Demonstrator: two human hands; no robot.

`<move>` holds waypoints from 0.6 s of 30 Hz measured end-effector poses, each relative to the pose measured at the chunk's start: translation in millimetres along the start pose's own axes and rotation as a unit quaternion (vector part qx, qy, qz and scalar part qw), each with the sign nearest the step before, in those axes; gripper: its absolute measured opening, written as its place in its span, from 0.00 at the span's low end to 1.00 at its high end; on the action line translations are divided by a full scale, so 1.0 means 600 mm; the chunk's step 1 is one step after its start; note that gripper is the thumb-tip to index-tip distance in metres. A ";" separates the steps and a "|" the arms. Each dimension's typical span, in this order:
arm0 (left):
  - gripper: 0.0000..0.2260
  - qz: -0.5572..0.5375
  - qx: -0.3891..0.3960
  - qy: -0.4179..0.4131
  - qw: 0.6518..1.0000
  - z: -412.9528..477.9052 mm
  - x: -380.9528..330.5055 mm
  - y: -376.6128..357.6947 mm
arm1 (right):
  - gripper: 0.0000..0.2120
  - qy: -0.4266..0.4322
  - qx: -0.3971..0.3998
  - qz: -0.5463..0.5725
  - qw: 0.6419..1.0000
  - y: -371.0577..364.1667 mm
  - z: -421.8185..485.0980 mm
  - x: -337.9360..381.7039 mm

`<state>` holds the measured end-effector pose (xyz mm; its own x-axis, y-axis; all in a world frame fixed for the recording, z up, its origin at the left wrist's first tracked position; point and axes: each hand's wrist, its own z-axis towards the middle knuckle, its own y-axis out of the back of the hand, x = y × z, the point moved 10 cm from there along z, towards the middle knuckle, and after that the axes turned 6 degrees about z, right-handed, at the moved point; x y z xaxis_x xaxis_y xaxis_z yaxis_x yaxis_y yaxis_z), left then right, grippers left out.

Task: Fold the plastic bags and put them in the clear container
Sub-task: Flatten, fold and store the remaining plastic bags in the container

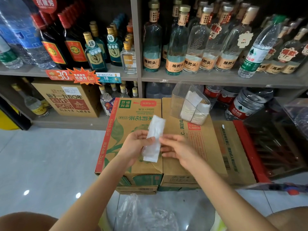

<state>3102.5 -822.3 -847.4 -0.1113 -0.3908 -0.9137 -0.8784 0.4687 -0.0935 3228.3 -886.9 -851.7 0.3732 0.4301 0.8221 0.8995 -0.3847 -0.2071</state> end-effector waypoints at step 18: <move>0.13 -0.134 0.047 0.119 0.983 -0.020 0.019 -0.017 | 0.12 0.183 -0.008 -0.060 0.981 -0.003 -0.027 0.050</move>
<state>3104.6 -841.0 -852.1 0.0022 -0.6790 -0.7342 -0.8453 0.3910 -0.3641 3234.4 -886.6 -818.0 0.1550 0.1515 0.9762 0.9276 -0.3624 -0.0910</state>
